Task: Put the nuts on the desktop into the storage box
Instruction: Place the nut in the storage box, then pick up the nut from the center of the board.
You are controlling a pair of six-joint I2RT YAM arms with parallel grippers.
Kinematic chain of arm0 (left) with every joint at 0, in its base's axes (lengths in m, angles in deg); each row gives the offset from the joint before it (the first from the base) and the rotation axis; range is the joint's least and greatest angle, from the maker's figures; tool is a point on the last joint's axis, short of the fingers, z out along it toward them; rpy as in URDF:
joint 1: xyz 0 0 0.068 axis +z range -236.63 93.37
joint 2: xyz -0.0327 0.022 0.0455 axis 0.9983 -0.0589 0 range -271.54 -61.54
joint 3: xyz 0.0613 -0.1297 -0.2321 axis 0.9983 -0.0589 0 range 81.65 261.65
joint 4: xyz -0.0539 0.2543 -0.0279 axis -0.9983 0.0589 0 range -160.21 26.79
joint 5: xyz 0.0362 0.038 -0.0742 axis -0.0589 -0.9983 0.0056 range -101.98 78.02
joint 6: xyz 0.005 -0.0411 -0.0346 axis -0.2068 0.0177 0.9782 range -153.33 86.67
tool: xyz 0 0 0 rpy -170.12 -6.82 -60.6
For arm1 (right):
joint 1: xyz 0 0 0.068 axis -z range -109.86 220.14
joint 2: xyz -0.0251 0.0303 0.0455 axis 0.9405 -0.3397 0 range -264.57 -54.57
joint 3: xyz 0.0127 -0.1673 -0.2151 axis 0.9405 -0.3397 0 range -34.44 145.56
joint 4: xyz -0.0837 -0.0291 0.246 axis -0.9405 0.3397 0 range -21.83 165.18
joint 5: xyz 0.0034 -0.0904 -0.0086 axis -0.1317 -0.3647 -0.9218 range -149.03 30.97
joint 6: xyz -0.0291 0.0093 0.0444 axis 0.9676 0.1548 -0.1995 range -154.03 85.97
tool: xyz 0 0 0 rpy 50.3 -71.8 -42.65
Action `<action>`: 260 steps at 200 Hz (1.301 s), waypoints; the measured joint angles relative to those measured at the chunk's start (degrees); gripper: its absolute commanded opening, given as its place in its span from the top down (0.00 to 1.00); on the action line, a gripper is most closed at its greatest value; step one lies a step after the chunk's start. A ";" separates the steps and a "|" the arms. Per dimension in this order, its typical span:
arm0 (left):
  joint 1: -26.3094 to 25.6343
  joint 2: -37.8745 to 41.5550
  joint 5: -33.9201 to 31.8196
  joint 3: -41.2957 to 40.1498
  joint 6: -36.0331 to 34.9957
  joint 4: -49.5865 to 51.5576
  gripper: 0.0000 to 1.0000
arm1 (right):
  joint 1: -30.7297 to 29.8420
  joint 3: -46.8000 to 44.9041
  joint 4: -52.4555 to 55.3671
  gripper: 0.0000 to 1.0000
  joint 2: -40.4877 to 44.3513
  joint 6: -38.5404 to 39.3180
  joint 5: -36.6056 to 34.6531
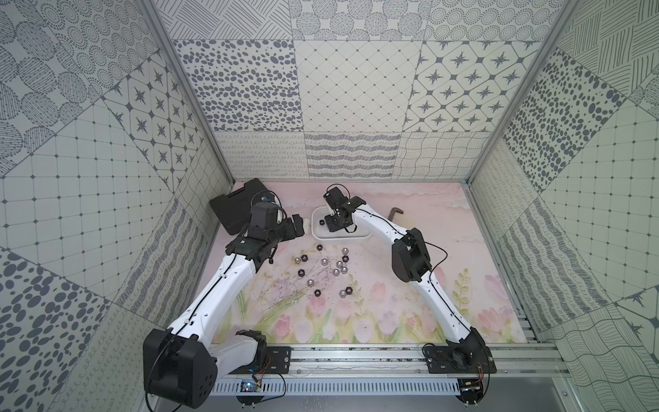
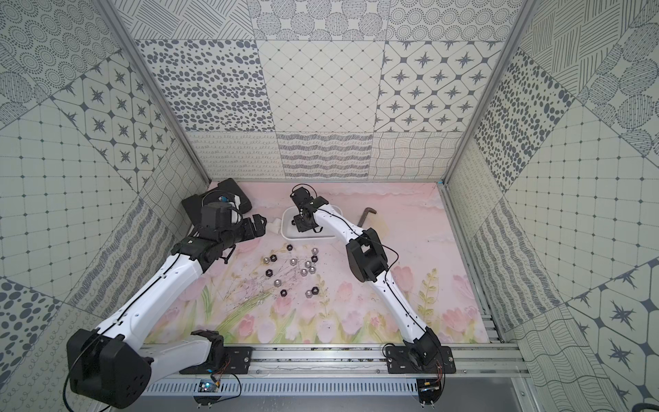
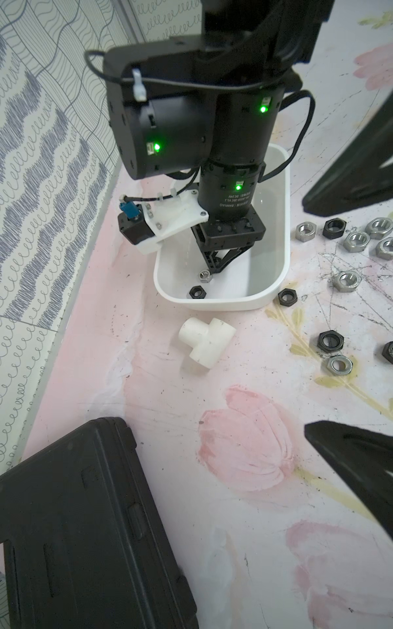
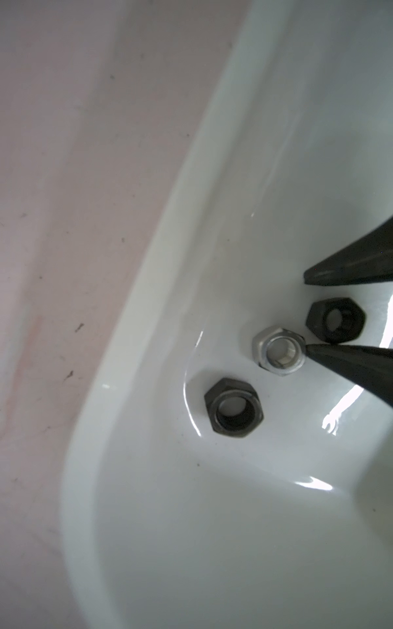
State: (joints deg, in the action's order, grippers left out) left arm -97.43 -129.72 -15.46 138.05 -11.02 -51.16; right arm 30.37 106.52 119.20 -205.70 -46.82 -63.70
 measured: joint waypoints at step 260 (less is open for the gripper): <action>0.00 -2.27 2.29 1.62 0.61 0.00 0.01 | -16.52 -76.59 -14.99 0.45 49.29 -3.50 5.53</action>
State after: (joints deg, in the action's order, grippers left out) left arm -97.43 -131.99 -13.17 139.67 -10.41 -51.16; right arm 13.85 29.94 104.21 -156.41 -50.32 -58.17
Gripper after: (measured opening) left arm 0.988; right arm 0.543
